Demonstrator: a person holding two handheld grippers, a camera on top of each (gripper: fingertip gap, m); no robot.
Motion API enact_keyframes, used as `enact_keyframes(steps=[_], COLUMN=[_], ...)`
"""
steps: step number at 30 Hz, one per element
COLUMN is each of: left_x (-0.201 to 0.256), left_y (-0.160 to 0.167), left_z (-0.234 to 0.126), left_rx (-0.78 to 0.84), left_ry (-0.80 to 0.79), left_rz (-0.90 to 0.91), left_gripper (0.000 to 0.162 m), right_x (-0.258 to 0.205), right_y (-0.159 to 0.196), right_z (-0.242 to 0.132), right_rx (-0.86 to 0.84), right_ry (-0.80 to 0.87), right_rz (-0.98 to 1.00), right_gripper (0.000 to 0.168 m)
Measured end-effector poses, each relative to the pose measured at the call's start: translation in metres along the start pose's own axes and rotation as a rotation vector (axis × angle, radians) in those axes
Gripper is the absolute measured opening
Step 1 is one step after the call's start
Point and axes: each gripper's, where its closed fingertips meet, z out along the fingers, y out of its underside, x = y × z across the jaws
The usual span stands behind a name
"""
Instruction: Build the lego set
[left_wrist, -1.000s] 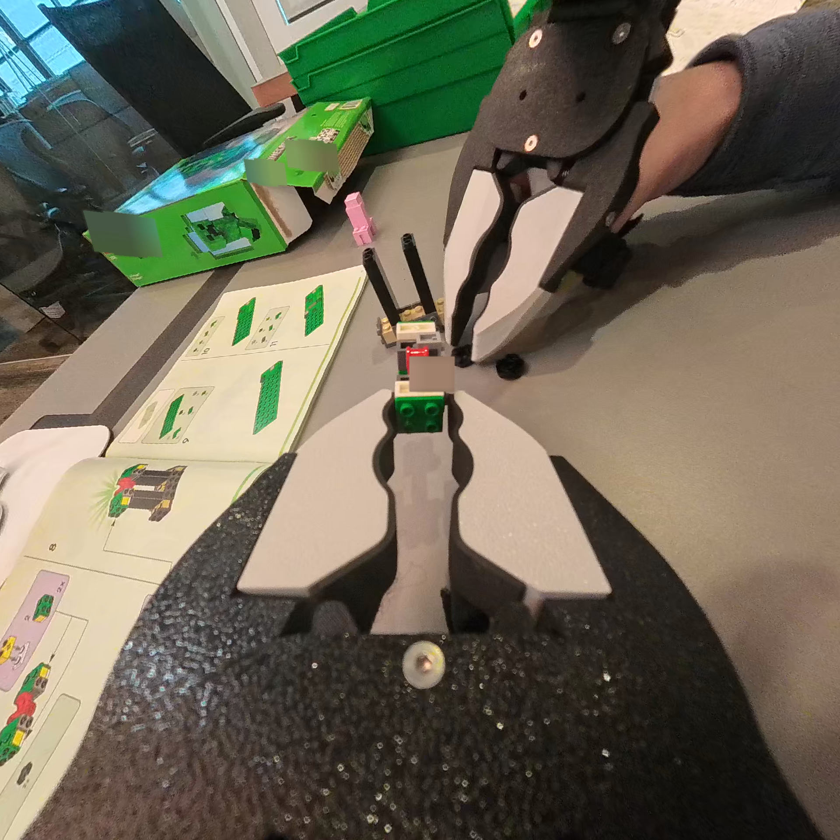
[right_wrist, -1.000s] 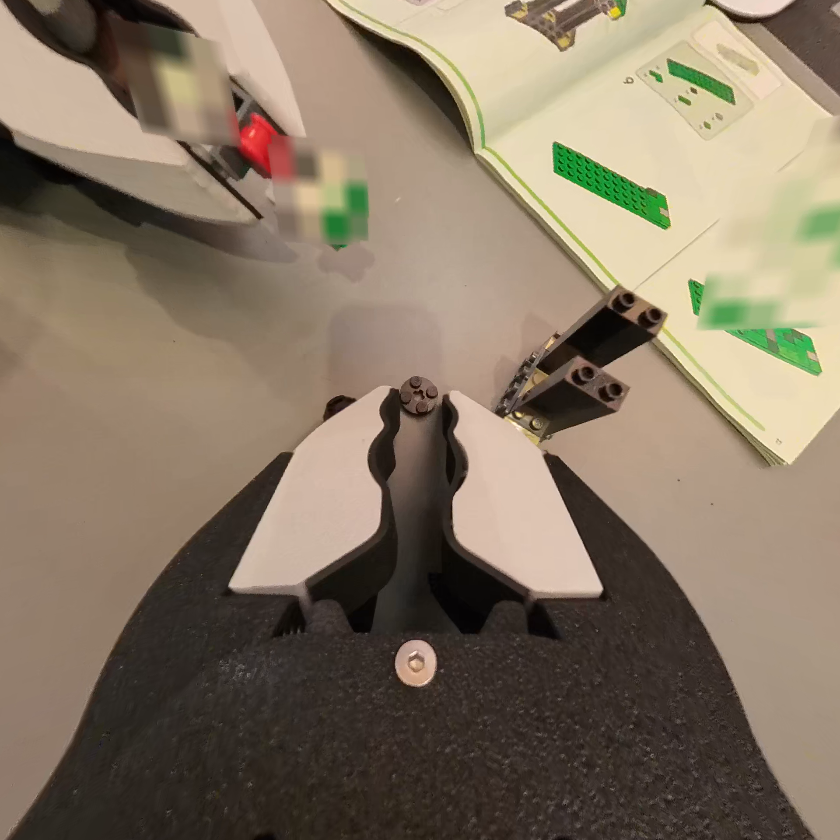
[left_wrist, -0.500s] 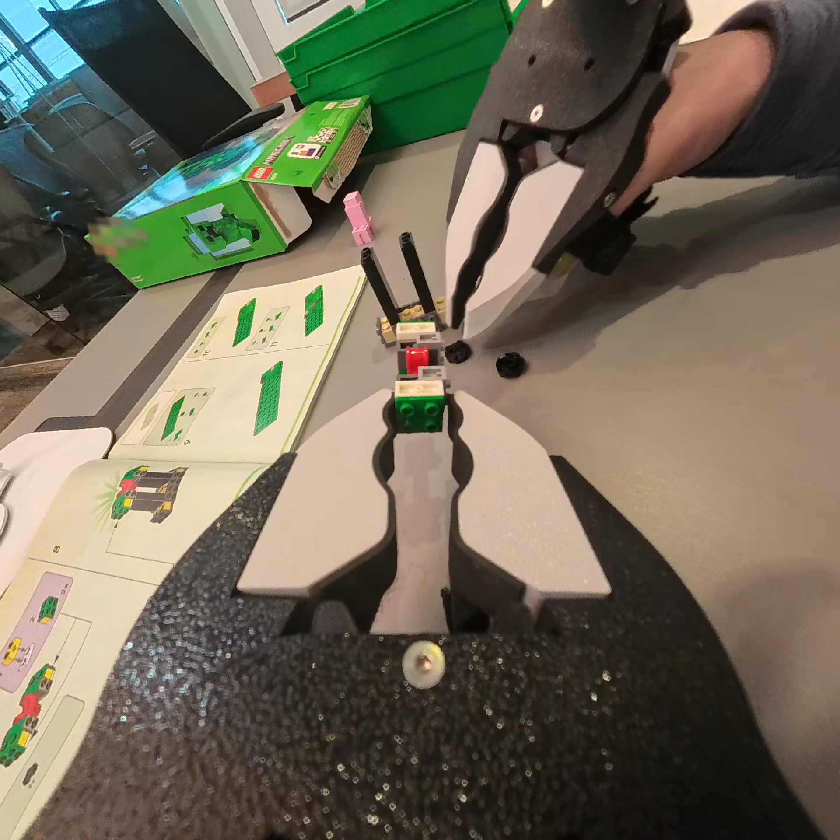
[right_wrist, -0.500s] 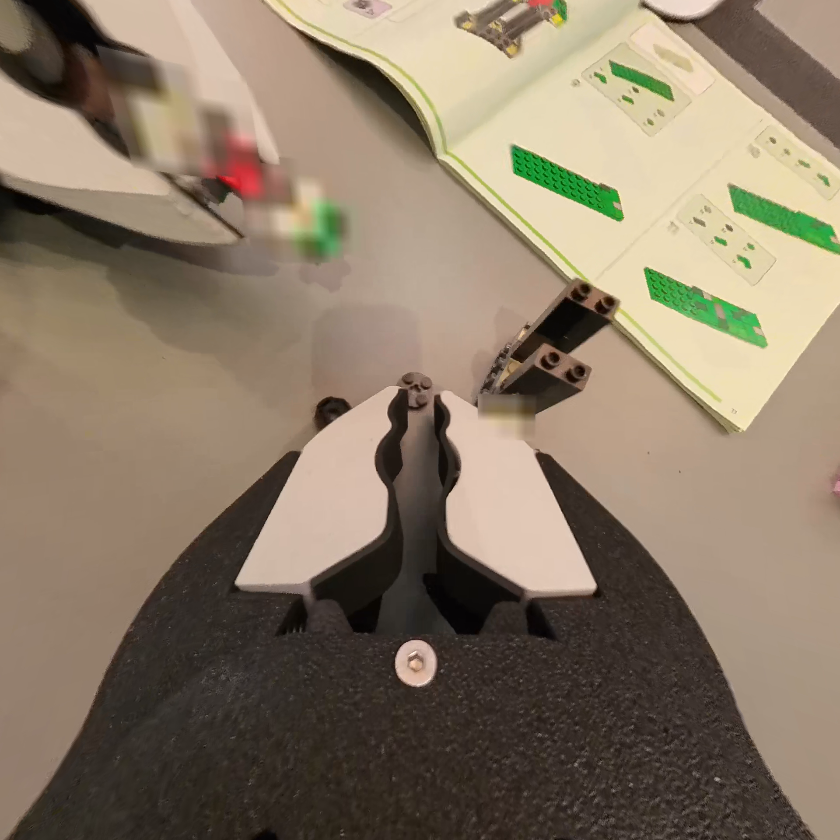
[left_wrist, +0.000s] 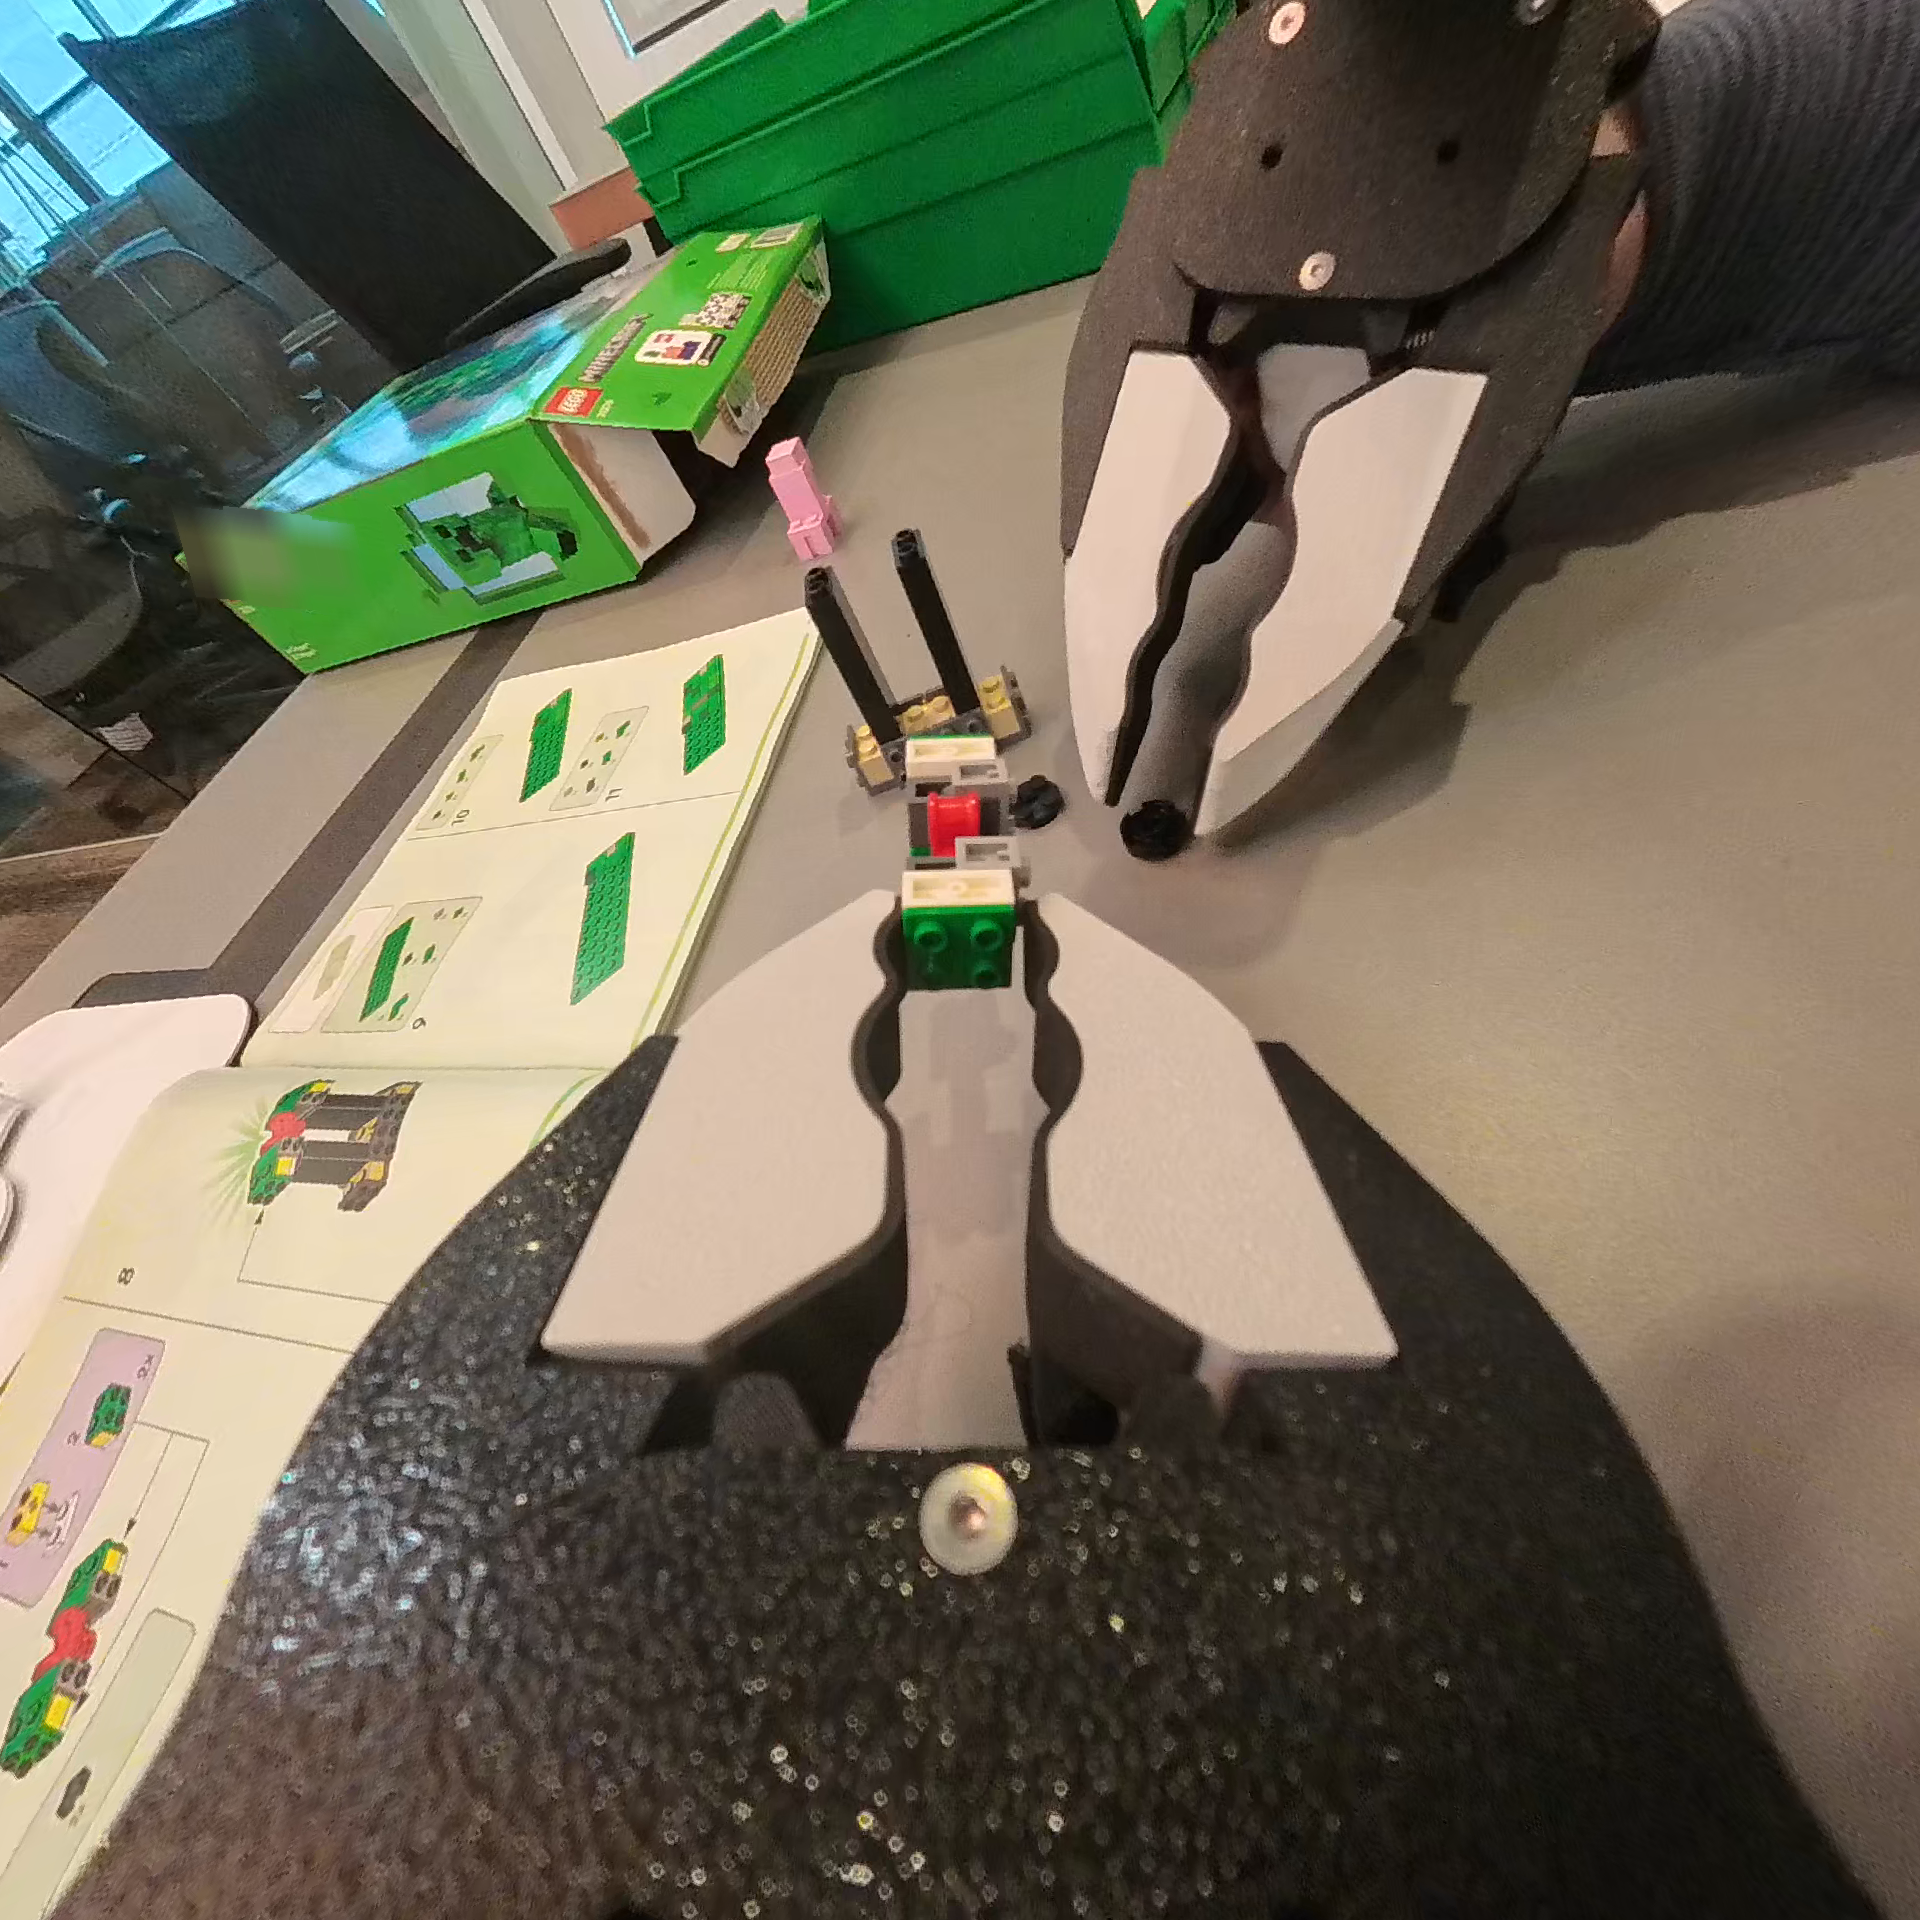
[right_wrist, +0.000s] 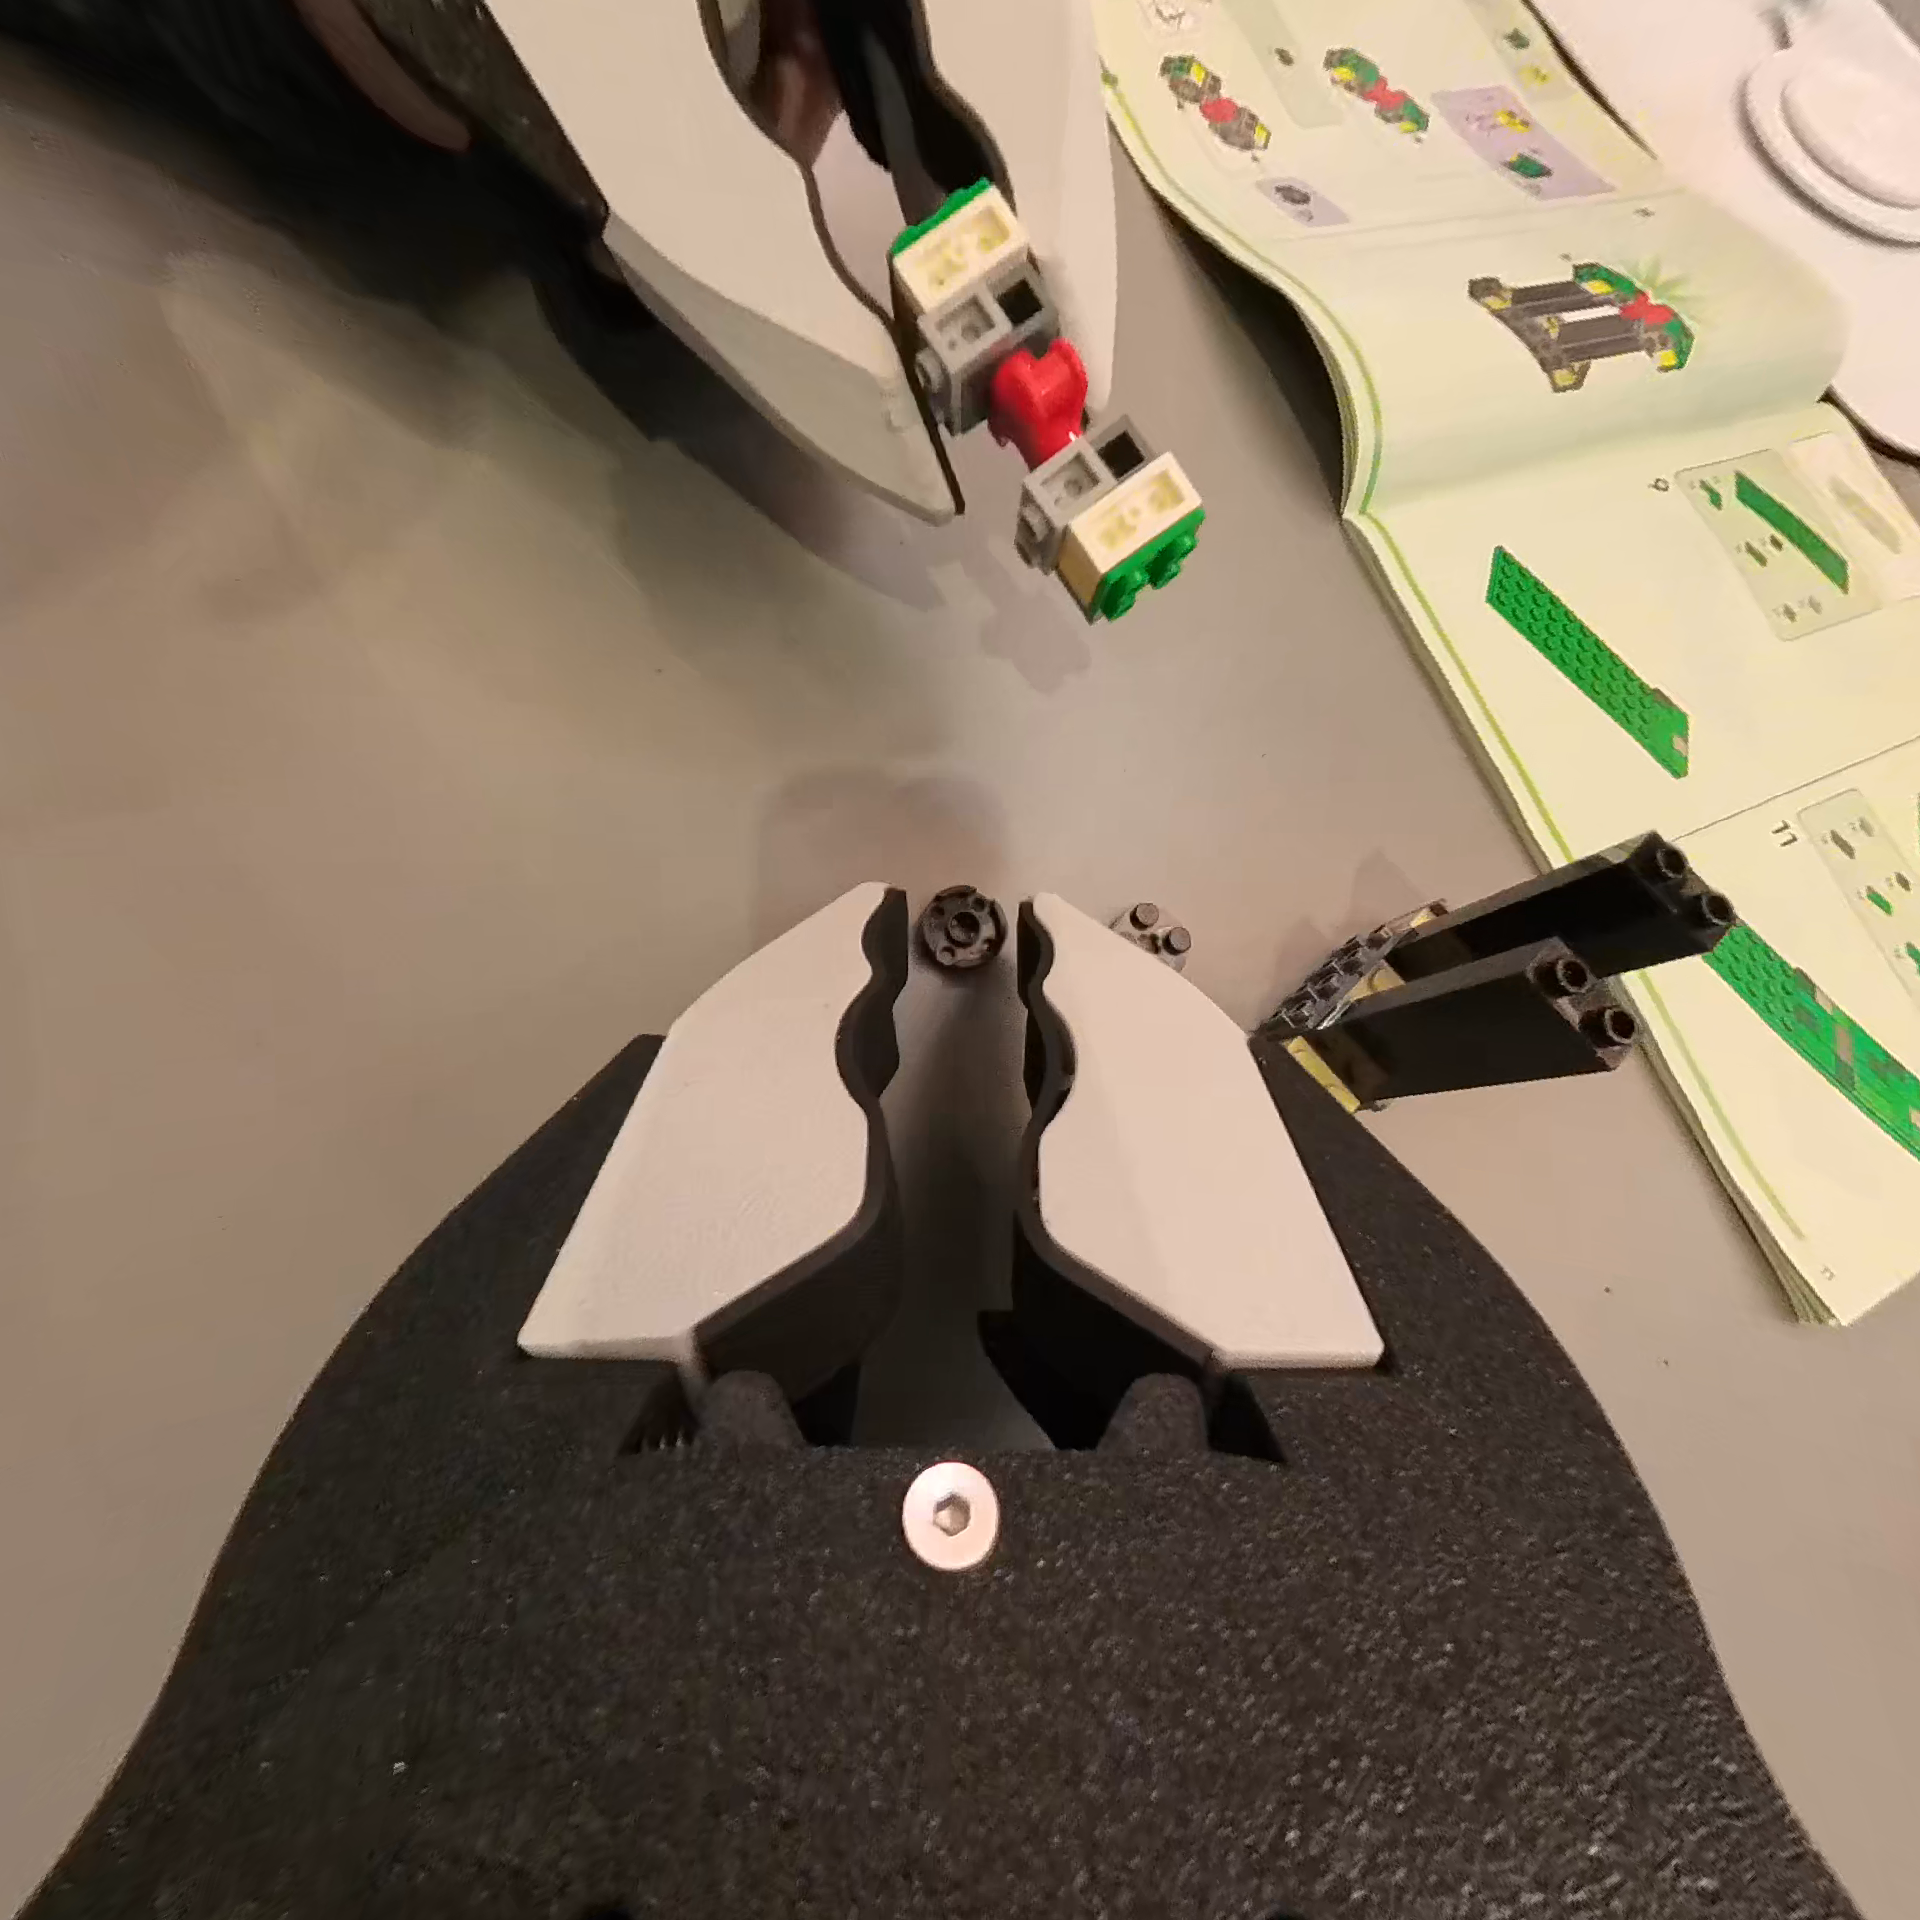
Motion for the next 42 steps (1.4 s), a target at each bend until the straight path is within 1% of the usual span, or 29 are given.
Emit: enact_keyframes(steps=[5,7,9,11,13,18,30,33,35,42], left_x=[0.001,0.001,0.001,0.001,0.001,0.002,0.002,0.002,0.003,0.003], left_y=[0.0,0.0,0.0,0.0,0.001,0.001,0.001,0.001,0.002,0.002], left_z=[0.0,0.001,0.001,0.001,0.001,0.001,0.001,0.001,0.002,0.002], left_rx=[-0.002,-0.004,-0.006,-0.007,-0.009,-0.01,-0.012,-0.014,-0.015,-0.015], left_ry=[0.002,0.003,0.003,0.003,0.003,0.004,0.003,0.004,0.004,0.004], left_rz=[0.004,0.006,0.009,0.011,0.014,0.016,0.021,0.024,0.026,0.027], left_gripper=[0.02,0.02,0.02,0.02,0.02,0.02,0.02,0.02,0.02,0.02], right_x=[0.003,0.012,0.029,0.037,0.041,0.04,0.046,0.048,0.048,0.046], right_y=[0.001,0.004,0.007,0.011,0.011,0.014,0.011,0.011,0.012,0.01], right_z=[0.0,-0.002,-0.005,-0.005,-0.004,0.003,0.008,0.008,0.009,0.009], right_rx=[-0.004,-0.018,-0.033,-0.044,-0.044,-0.127,-0.128,-0.142,-0.156,-0.153], right_ry=[0.014,0.068,0.141,0.154,0.172,0.223,0.281,0.31,0.313,0.307], right_rz=[0.008,0.029,0.122,0.223,0.284,0.258,0.332,0.343,0.348,0.289], right_gripper=[0.019,0.019,0.016,0.017,0.018,0.019,0.02,0.019,0.015,0.015])
